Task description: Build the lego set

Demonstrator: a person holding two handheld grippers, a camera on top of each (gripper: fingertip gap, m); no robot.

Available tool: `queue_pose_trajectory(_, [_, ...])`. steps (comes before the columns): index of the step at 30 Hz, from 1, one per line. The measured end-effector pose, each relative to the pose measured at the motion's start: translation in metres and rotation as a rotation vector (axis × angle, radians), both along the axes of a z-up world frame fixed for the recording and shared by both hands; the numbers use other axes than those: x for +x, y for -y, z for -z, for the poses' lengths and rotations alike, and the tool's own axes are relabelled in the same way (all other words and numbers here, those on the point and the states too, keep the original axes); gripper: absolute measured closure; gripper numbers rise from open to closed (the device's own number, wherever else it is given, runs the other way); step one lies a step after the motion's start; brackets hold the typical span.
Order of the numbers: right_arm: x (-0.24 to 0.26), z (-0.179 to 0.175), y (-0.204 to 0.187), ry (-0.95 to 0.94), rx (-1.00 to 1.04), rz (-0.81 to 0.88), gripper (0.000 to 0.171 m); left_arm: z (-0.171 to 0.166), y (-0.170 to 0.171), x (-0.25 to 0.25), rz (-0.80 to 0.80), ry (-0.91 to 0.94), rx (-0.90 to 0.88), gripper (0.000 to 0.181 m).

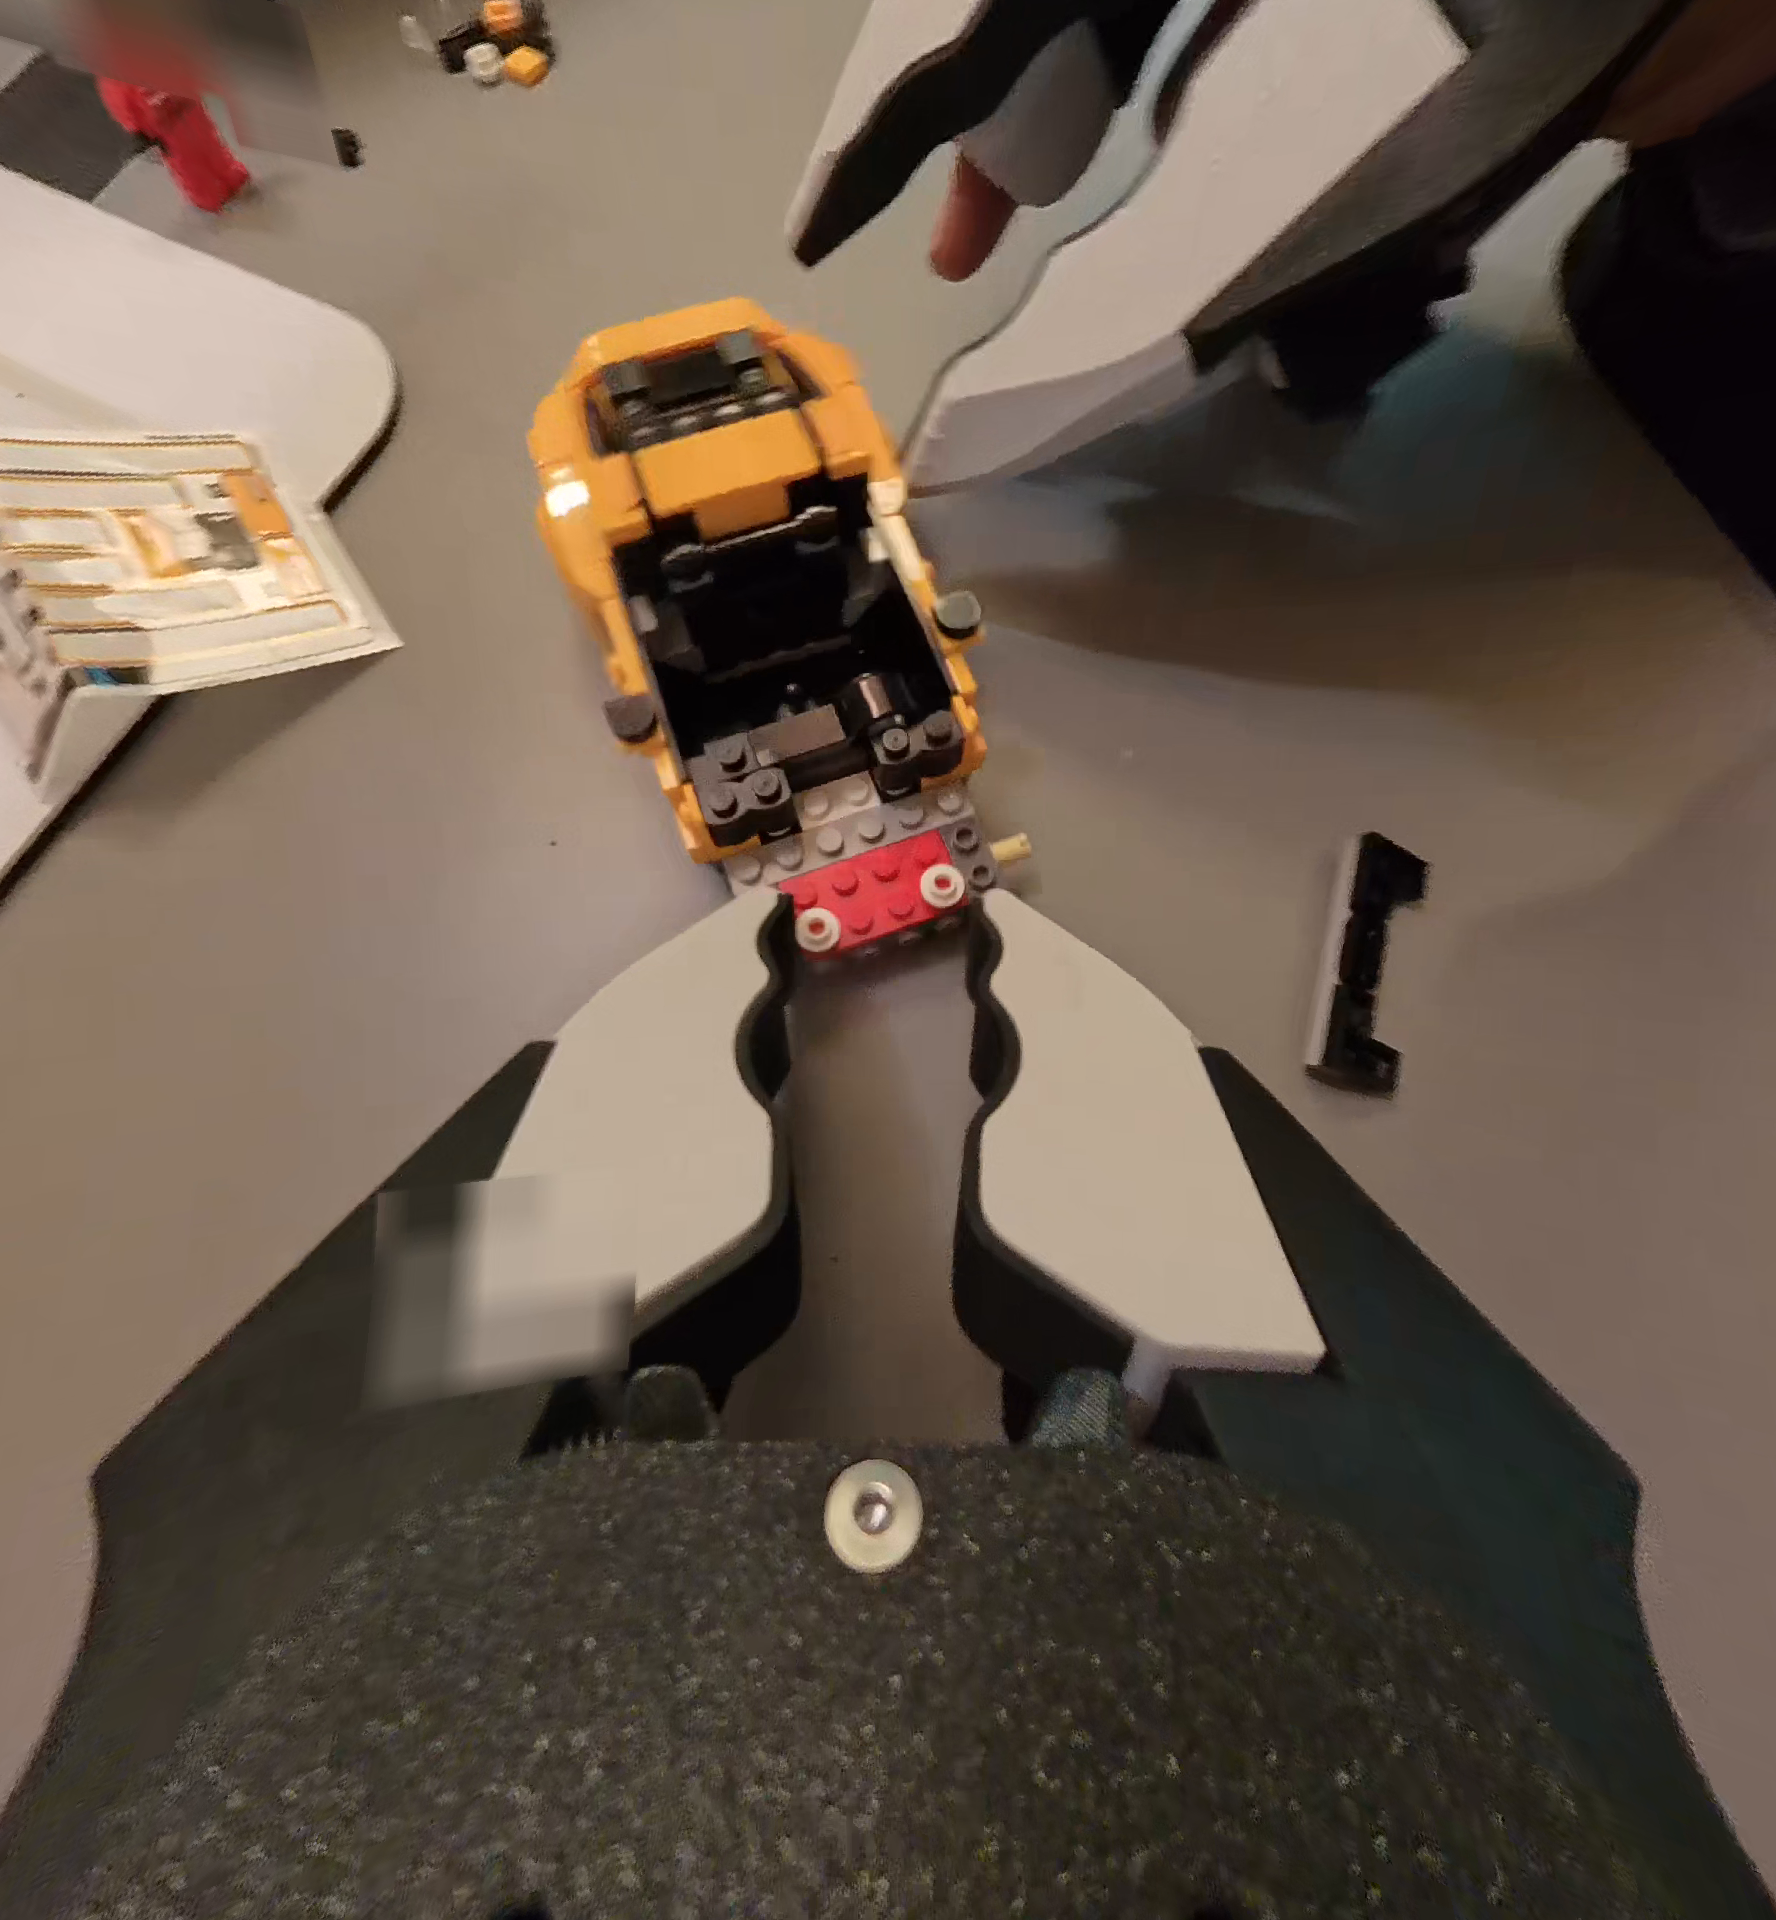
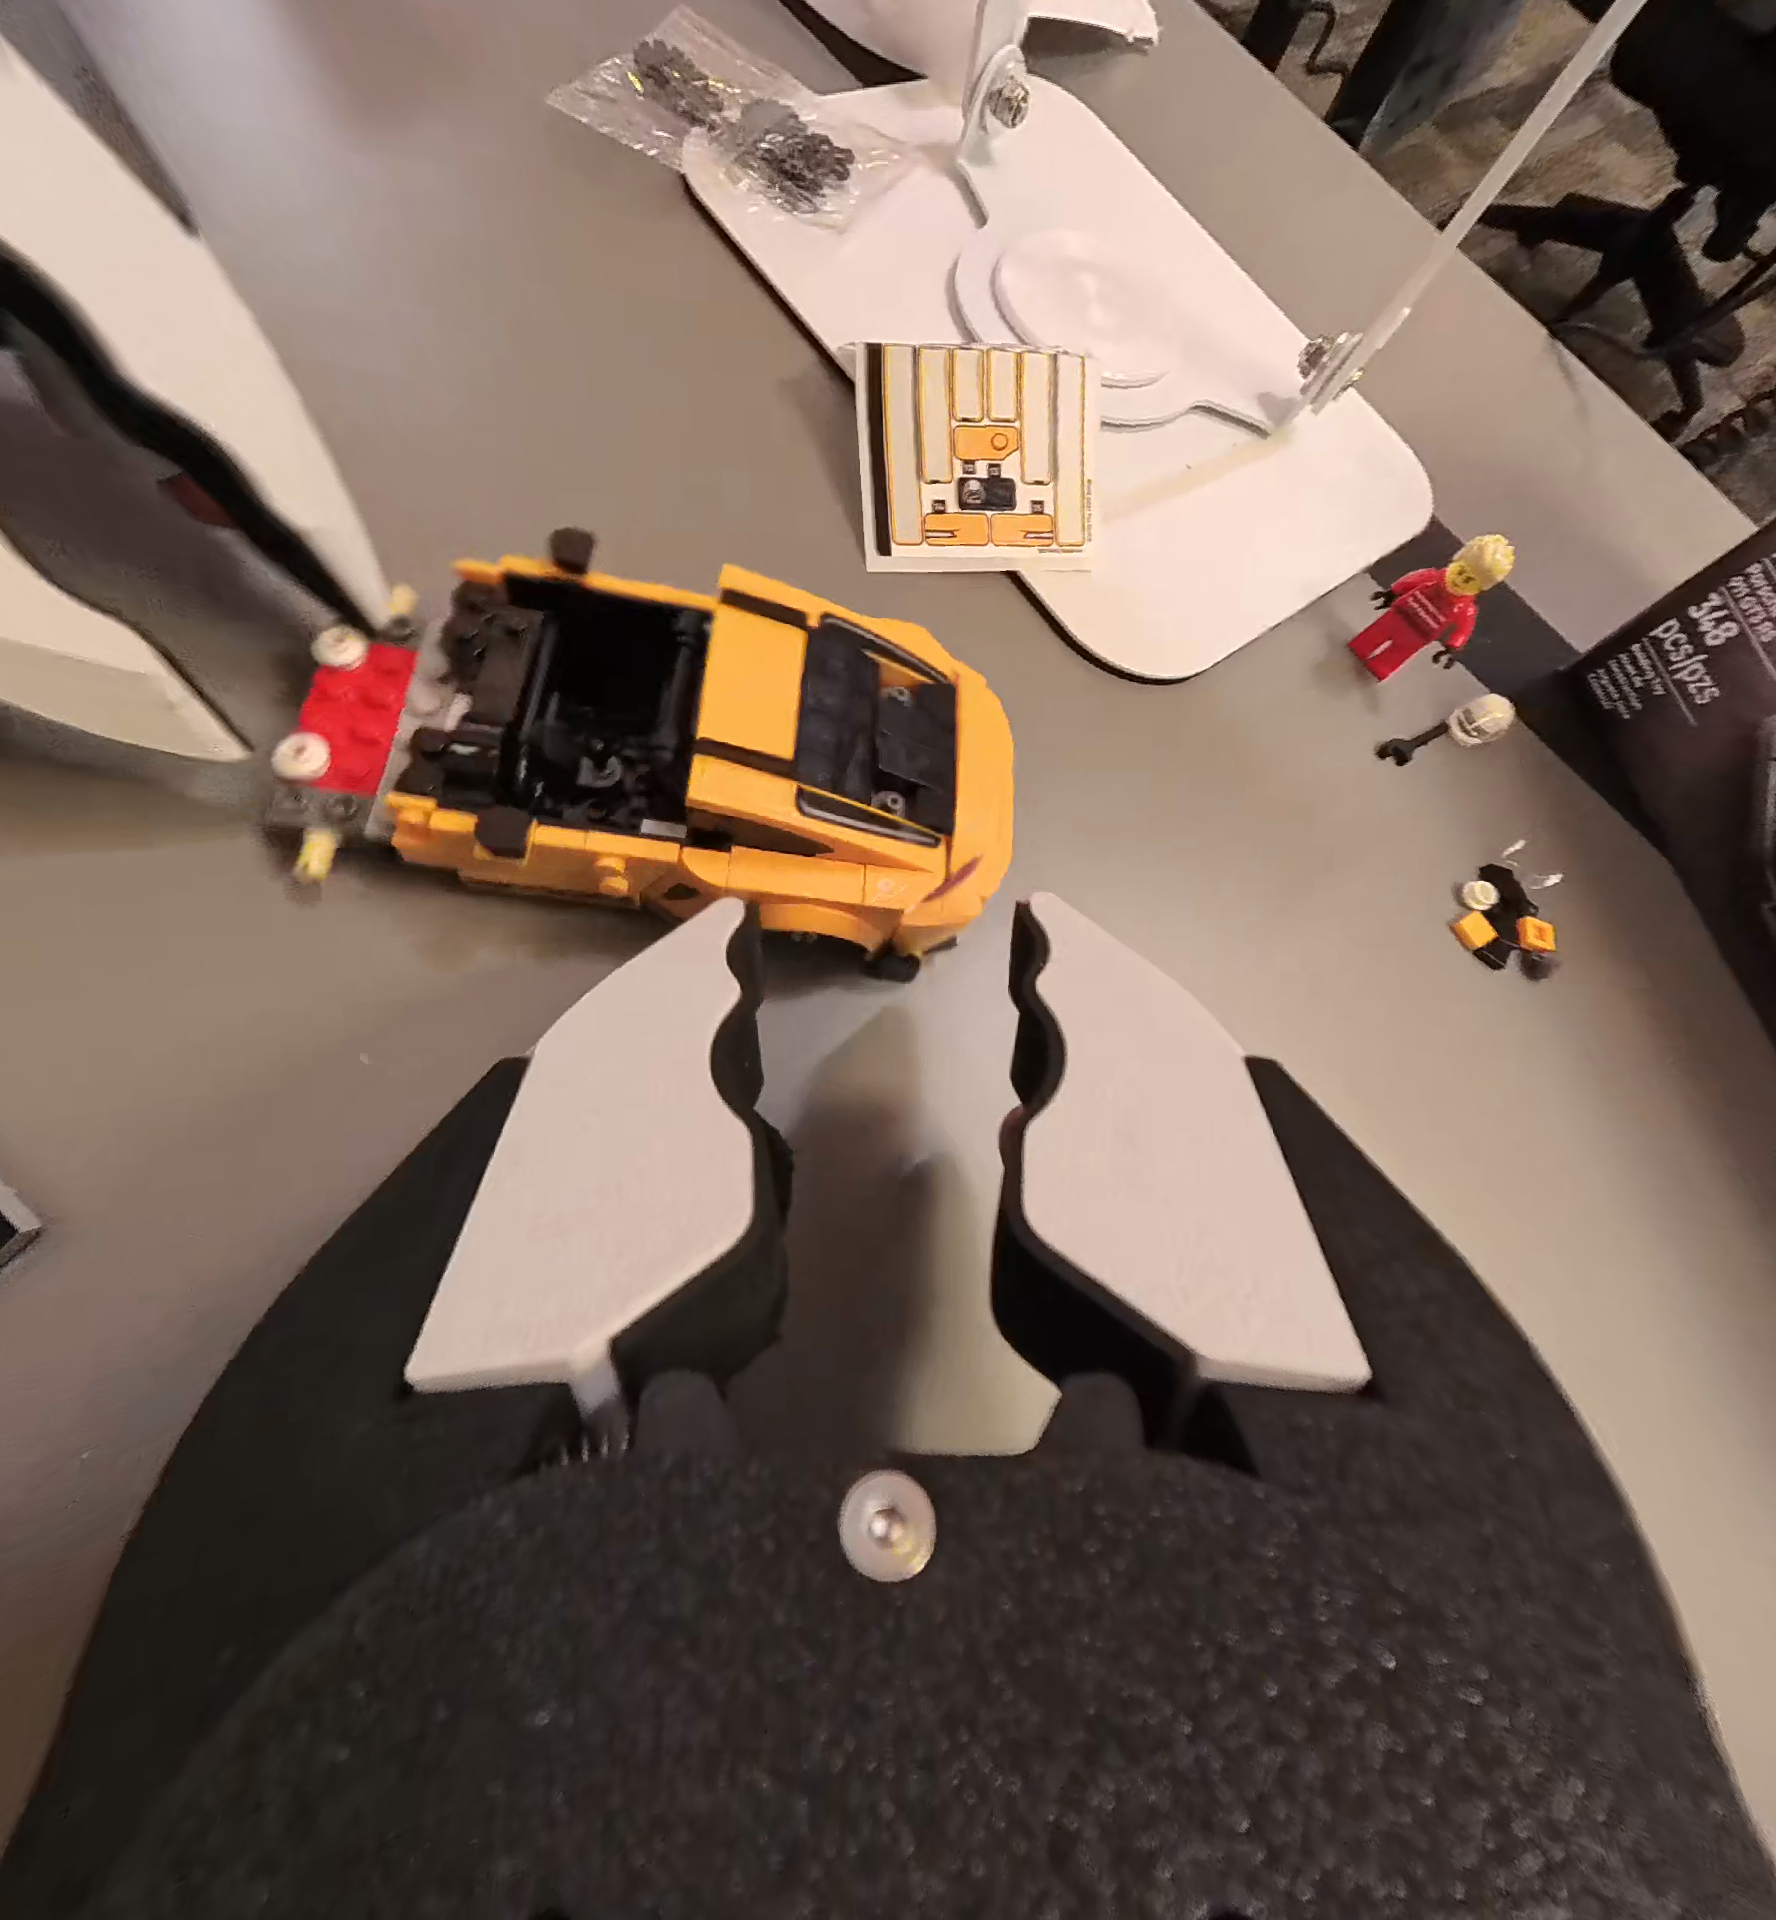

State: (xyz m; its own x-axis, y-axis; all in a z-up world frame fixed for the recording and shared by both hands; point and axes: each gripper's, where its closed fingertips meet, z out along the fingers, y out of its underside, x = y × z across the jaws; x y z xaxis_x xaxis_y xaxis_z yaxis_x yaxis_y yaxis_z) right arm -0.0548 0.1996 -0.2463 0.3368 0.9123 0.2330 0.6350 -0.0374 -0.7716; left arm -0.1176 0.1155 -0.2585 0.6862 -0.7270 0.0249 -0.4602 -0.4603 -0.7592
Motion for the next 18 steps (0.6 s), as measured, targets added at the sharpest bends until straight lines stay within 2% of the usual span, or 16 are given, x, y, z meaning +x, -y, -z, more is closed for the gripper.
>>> queue_pose_trajectory(1, [0.001, -0.001, -0.002, -0.002, 0.011, 0.008, 0.127, -0.003, 0.0, 0.0, 0.004, 0.011, 0.016, 0.155])
queue_pose_trajectory(7, [-0.001, -0.022, -0.001, -0.115, 0.0, -0.002, 0.129, -0.032, -0.018, -0.016, -0.096, 0.054, 0.192, 0.15])
queue_pose_trajectory(10, [-0.006, -0.042, 0.009, -0.215, 0.005, -0.055, 0.134, -0.057, -0.021, -0.022, -0.143, 0.083, 0.323, 0.163])
queue_pose_trajectory(12, [-0.01, -0.047, 0.026, -0.223, -0.022, -0.146, 0.138, -0.072, -0.021, -0.025, -0.174, 0.106, 0.389, 0.181])
queue_pose_trajectory(18, [-0.007, -0.024, 0.108, -0.051, -0.136, -0.572, 0.145, -0.089, -0.015, -0.031, -0.22, 0.152, 0.416, 0.181])
